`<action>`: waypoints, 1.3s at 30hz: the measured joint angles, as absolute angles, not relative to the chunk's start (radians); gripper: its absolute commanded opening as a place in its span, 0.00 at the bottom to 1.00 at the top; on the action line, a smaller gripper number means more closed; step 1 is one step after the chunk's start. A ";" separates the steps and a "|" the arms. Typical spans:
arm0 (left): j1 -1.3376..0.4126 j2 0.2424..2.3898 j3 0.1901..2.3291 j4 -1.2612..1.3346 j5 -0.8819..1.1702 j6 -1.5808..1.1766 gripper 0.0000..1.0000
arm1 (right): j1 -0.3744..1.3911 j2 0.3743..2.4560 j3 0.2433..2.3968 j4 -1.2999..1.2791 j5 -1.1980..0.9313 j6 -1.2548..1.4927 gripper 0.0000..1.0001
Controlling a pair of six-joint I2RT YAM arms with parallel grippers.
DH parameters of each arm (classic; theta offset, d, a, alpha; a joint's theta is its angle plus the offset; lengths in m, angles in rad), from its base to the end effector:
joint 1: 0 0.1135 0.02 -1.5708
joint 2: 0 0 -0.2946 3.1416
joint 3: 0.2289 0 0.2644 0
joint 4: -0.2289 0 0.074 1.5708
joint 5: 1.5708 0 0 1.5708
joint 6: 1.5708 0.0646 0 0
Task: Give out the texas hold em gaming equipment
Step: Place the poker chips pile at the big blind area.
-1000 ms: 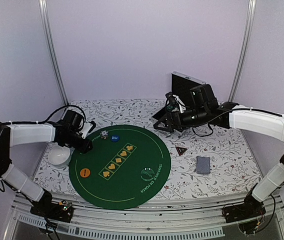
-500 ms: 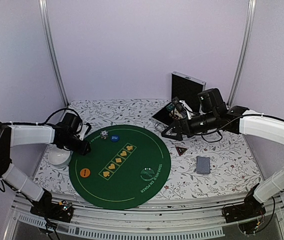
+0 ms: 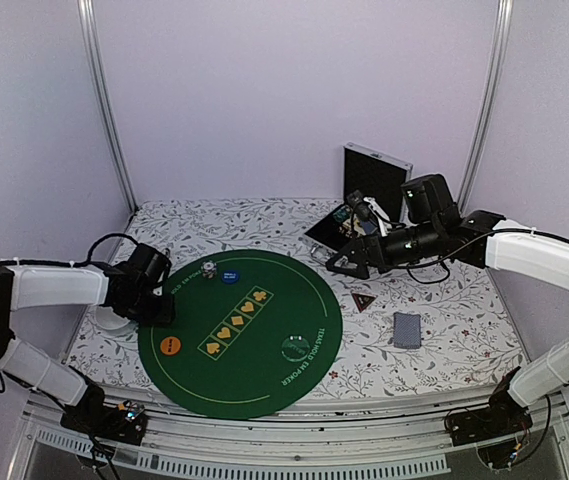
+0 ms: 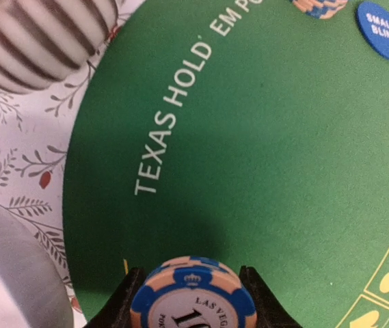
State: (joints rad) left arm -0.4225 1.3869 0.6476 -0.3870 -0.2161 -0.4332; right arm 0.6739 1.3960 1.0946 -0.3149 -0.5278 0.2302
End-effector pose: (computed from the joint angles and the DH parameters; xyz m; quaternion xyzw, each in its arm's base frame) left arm 0.2390 -0.0923 0.1502 -0.0290 0.9696 0.0048 0.2430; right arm 0.2441 0.2366 0.3094 -0.3056 0.8101 0.4021 0.2977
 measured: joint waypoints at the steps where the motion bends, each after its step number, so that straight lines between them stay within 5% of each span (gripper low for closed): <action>1: -0.431 1.389 0.640 -0.384 -0.215 -0.447 0.00 | 0.674 1.396 1.095 -0.315 -0.527 0.231 0.99; 14: -0.482 1.470 0.641 -0.379 -0.249 -0.530 0.00 | 0.674 1.444 1.159 -0.333 -0.525 0.229 0.99; 18: -0.519 1.475 0.641 -0.379 -0.298 -0.557 0.21 | 0.674 1.469 1.173 -0.334 -0.526 0.227 0.99; 24: -0.533 1.475 0.640 -0.378 -0.327 -0.577 0.36 | 0.674 1.492 1.204 -0.343 -0.532 0.227 0.99; 39: -0.533 1.449 0.603 -0.339 -0.315 -0.597 0.47 | 0.674 1.491 1.237 -0.344 -0.537 0.233 0.99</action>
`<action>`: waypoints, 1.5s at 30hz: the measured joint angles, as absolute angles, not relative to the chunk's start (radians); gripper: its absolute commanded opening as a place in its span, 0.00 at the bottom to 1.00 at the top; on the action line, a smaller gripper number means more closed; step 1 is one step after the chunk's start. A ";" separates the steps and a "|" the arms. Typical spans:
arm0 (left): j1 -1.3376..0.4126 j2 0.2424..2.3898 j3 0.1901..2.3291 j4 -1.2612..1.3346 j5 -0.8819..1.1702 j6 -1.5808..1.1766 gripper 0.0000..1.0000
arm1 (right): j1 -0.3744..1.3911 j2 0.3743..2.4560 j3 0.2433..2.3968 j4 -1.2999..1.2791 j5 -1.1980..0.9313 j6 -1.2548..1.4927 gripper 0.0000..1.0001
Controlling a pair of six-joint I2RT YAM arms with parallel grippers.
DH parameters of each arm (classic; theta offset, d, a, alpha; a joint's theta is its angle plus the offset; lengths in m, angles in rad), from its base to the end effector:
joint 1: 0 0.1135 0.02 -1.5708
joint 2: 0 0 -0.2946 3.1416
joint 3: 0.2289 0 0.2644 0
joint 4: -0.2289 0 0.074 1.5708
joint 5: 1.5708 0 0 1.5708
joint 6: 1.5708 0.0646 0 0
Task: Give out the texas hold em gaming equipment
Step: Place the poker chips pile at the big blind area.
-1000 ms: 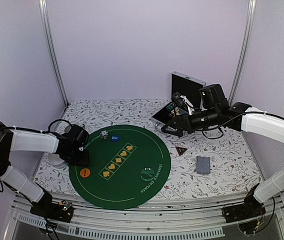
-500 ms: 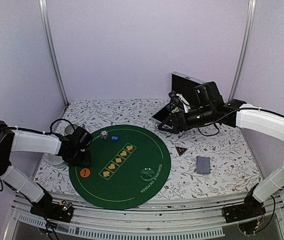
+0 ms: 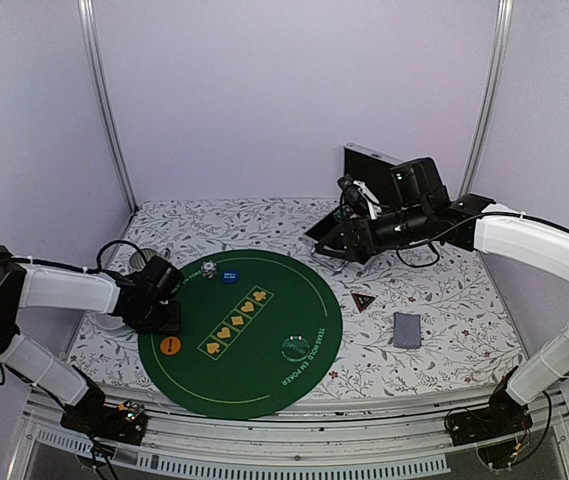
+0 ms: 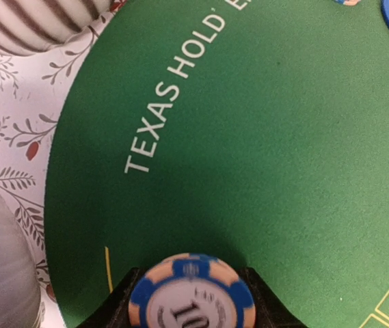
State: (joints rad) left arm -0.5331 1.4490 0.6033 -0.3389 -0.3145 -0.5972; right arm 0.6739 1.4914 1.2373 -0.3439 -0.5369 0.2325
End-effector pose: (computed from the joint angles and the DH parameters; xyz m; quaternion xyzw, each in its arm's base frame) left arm 0.2262 -0.1103 0.1275 -0.0611 0.9678 0.0283 0.2424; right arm 0.2669 0.2555 0.3276 -0.3076 0.8045 0.4081 0.3025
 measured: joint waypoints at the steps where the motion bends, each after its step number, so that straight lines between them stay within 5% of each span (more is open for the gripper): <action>1: -0.533 1.446 0.600 -0.337 -0.315 -0.598 0.47 | 0.674 1.491 1.241 -0.344 -0.537 0.233 0.99; 9: -0.533 1.433 0.588 -0.332 -0.316 -0.604 0.52 | 0.674 1.472 1.250 -0.344 -0.535 0.235 0.99; 12: -0.534 1.432 0.588 -0.334 -0.317 -0.604 0.59 | 0.674 1.462 1.253 -0.345 -0.535 0.235 0.99; 17: -0.537 1.412 0.576 -0.343 -0.322 -0.612 0.85 | 0.674 1.448 1.259 -0.353 -0.533 0.234 0.99; 26: -0.552 1.375 0.613 -0.416 -0.301 -0.595 0.98 | 0.674 1.447 1.270 -0.360 -0.513 0.220 0.99; 37: -0.570 1.223 0.786 -0.500 -0.352 -0.505 0.98 | 0.596 1.441 1.305 -0.404 -0.390 0.150 0.99; 45: -0.572 1.186 0.960 -0.499 -0.311 -0.347 0.98 | 0.486 1.539 1.518 -0.535 -0.322 0.087 0.99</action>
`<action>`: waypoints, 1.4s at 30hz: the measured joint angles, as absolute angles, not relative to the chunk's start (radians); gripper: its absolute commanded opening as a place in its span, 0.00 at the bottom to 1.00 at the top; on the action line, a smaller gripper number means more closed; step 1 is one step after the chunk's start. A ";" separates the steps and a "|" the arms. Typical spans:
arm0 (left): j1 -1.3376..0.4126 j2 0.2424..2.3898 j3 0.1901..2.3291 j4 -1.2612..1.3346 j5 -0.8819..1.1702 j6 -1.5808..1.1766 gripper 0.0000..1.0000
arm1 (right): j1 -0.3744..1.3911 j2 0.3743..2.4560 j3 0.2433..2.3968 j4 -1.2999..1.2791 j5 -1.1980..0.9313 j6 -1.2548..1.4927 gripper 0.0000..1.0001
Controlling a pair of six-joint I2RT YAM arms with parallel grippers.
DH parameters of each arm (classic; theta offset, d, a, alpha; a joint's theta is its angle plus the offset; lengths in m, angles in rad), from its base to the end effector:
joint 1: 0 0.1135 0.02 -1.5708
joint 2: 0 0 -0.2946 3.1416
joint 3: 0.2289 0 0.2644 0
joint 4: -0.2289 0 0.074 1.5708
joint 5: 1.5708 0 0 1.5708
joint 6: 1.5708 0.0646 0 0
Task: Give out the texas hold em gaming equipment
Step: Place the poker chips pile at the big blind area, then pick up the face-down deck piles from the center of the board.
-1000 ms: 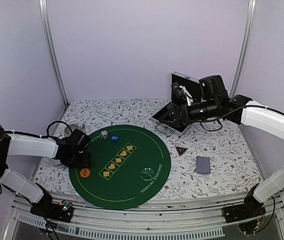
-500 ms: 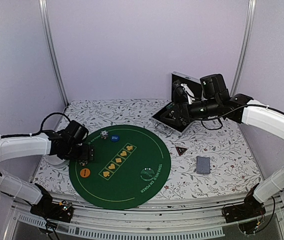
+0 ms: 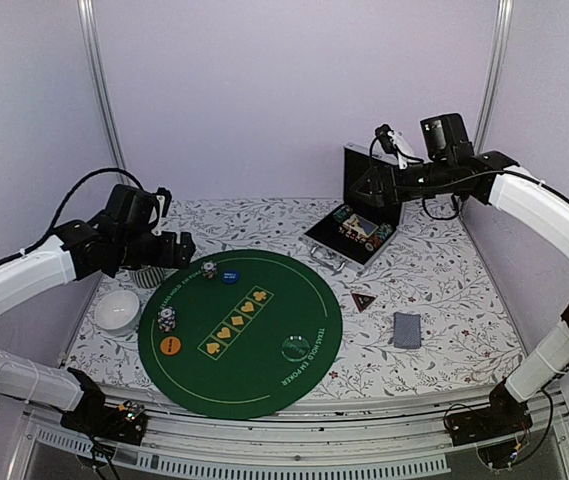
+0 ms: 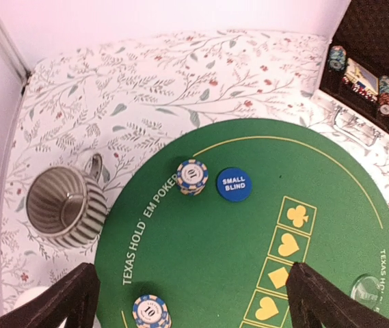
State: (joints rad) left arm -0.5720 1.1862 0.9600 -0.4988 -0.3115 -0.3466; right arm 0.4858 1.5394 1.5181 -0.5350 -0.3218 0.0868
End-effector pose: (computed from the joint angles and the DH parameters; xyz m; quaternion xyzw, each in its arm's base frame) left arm 0.2422 -0.1324 0.2974 0.0381 0.9023 -0.0529 0.4261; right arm 0.3304 0.1975 0.3910 -0.2473 0.8303 0.2697 0.4204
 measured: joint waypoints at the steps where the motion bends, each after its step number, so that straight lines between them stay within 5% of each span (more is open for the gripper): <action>1: -0.572 1.186 0.974 -0.498 -0.305 -0.330 0.98 | 0.481 1.557 1.551 -0.562 -0.307 0.077 0.99; 8: -0.567 1.209 1.001 -0.476 -0.273 -0.229 0.98 | 0.476 1.657 1.827 -0.823 -0.125 -0.016 0.99; 14: -0.548 1.222 0.945 -0.408 -0.246 -0.194 0.98 | 0.473 1.650 1.846 -0.911 -0.017 0.013 0.99; 28: -0.539 1.176 0.881 -0.357 -0.222 -0.189 0.98 | 0.496 1.573 1.165 -1.008 0.012 0.490 0.99; 42: -0.505 1.137 0.855 -0.328 -0.238 -0.183 0.98 | 0.550 1.659 1.022 -0.860 -0.032 0.557 0.99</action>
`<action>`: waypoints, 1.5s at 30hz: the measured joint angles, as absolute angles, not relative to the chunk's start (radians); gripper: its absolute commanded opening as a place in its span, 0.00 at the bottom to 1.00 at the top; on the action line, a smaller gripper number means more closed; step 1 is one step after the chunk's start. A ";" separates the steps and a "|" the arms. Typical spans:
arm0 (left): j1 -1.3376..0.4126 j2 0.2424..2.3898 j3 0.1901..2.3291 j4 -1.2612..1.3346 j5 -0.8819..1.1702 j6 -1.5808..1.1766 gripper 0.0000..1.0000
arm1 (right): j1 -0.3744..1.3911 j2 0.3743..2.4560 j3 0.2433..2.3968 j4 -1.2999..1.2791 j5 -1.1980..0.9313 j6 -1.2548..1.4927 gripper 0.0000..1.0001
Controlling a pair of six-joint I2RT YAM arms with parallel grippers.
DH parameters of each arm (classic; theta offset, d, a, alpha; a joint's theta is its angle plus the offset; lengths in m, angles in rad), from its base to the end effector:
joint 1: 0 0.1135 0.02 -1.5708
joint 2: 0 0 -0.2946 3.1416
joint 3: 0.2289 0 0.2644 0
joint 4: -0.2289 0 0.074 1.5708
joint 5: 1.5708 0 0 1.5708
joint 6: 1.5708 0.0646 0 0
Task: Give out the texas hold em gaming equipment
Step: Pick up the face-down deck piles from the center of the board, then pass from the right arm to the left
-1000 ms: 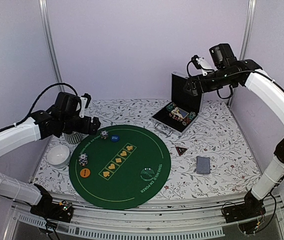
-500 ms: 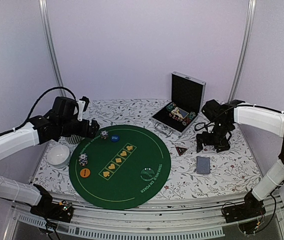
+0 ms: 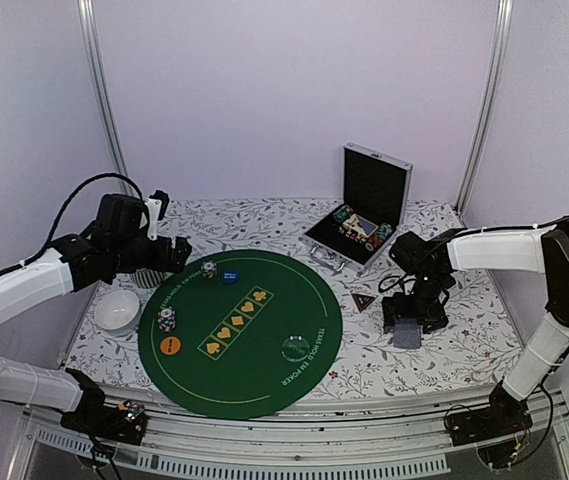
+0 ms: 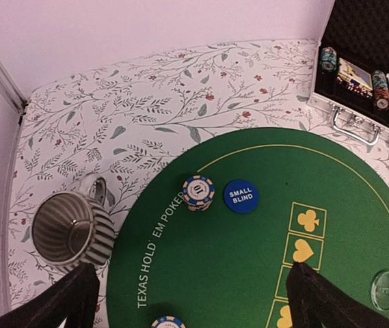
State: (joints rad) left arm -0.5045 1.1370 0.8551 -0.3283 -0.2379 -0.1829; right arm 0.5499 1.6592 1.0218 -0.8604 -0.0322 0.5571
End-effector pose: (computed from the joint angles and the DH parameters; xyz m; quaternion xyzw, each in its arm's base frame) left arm 0.2457 -0.1183 0.2884 0.0869 0.8780 -0.0555 0.4674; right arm 0.2536 0.1579 0.1637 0.0030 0.9992 0.0329 0.0226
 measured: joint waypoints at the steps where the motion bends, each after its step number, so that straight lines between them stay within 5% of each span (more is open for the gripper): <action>1: -0.498 1.137 0.854 -0.328 -0.241 -0.183 0.98 | 0.550 1.669 1.019 -0.857 -0.030 0.557 0.99; 25: -0.428 1.124 0.834 -0.287 -0.131 -0.184 0.98 | 0.594 1.743 1.024 -0.850 0.021 0.561 0.82; 37: -0.421 1.103 0.819 -0.273 -0.110 -0.184 0.98 | 0.604 1.732 1.028 -0.860 0.018 0.557 0.55; 45: -0.420 1.092 0.818 -0.266 -0.092 -0.184 0.98 | 0.616 1.729 1.042 -0.883 0.017 0.535 0.49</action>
State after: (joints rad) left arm -0.4202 1.0916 0.8177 -0.2657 -0.0921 -0.1837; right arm 0.6163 1.7294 1.0420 -0.8833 0.0174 0.5346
